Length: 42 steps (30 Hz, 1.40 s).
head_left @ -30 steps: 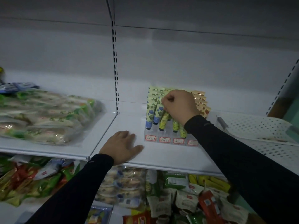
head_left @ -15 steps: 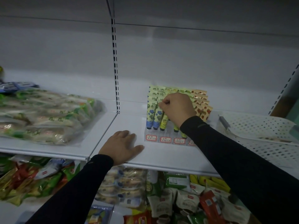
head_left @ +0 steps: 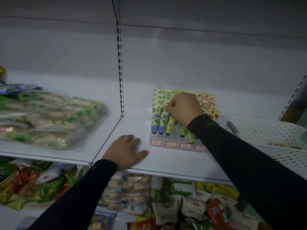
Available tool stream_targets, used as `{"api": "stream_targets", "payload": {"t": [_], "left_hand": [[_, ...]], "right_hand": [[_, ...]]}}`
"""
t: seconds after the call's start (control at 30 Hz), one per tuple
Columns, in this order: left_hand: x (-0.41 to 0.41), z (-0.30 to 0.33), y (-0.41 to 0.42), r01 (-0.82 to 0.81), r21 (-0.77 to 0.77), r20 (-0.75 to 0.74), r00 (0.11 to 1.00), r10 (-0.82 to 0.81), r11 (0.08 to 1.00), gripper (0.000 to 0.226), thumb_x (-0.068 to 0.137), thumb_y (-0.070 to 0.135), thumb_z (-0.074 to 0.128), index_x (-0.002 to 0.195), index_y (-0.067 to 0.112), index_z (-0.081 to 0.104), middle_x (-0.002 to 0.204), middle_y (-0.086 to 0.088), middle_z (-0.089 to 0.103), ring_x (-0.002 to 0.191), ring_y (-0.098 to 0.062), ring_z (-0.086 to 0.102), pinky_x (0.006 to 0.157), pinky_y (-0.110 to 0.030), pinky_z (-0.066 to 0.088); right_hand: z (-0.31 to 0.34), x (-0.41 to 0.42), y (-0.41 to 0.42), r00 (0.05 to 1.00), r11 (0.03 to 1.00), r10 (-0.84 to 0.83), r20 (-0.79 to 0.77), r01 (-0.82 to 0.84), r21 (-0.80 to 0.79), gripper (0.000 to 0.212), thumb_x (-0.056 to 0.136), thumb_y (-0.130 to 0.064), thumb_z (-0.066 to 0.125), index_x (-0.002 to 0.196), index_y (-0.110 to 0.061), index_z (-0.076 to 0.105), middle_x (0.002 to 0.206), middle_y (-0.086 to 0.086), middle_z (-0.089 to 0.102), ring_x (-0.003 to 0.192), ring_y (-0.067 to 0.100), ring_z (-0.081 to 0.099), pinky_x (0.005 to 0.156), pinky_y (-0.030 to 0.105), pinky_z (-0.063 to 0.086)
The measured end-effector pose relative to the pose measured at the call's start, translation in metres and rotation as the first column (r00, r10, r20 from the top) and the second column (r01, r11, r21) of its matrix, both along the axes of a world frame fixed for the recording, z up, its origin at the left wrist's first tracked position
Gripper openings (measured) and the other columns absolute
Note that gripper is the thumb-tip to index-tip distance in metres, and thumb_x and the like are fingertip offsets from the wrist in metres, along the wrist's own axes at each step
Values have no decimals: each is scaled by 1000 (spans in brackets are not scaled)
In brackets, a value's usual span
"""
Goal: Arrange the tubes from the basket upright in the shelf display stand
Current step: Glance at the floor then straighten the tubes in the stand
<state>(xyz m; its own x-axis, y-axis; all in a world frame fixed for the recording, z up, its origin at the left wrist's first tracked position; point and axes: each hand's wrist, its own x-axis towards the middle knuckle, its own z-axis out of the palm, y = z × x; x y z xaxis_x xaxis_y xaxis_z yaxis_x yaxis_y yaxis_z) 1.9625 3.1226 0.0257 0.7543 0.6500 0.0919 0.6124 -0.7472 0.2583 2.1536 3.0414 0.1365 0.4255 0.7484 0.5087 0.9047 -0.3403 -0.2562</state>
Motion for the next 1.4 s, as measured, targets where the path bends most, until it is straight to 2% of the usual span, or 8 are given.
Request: {"api": "stream_targets", "payload": {"t": [0.1,0.2,0.37,0.47,0.6,0.87,1.17,1.4], "left_hand": [[0,-2,7,-12,-59,67,998,16,998,76,85,72,40,131,15,57,139,-4,52,133,-21,41,108,-30,30],[8,12,8,-17,-70,250,968,34,997,64,92,58,54,142,19,50,145,-1,51,131,-17,47,106,-26,33],[47,70,0,-38,-92,618,782,87,995,57,88,48,66,137,20,54,121,3,66,99,-10,60,84,-23,44],[63,76,1,-51,-135,578,807,121,990,56,87,42,70,136,19,53,119,1,66,92,-9,57,77,-20,40],[69,67,1,-54,-215,573,802,170,975,51,89,31,69,135,17,50,114,-2,67,97,-17,61,77,-23,41],[71,55,3,-105,-164,575,798,182,981,26,92,32,66,90,6,62,85,-9,69,83,-26,62,55,-17,36],[71,51,4,-97,-145,593,788,165,985,28,92,32,64,90,4,63,85,-10,70,84,-28,62,71,-35,48],[73,53,2,-104,-158,585,792,178,982,25,92,30,64,92,5,63,86,-10,69,82,-27,61,62,-28,37]], "right_hand": [[-1,-1,0,1000,1000,-3,4,3,-3,32,88,-24,64,68,0,68,76,14,72,68,26,67,60,25,47],[-1,-2,-1,1000,1000,-10,-7,10,-1,32,88,-23,64,62,-4,65,70,11,70,64,23,64,58,24,44],[-1,0,-1,1000,1000,-18,-4,18,-16,34,88,-25,64,60,-5,64,69,11,70,63,24,65,51,22,40],[1,0,-1,1000,1000,-14,14,14,-24,39,87,-24,64,52,-11,52,60,13,62,55,27,58,55,25,44],[2,0,-1,1000,1000,3,4,-3,-29,36,88,-25,64,60,-2,62,73,17,70,66,30,66,64,30,53],[1,0,1,1000,1000,-8,-27,7,-24,30,88,-29,65,71,-4,72,77,10,73,69,24,68,64,29,55],[2,-2,4,998,997,-55,-2,55,-55,37,90,-32,63,56,-22,54,77,-1,70,68,19,62,62,25,45],[7,-3,-1,1000,995,-28,11,29,-93,29,91,-35,63,75,-12,72,71,3,69,67,22,64,65,29,52]]}}
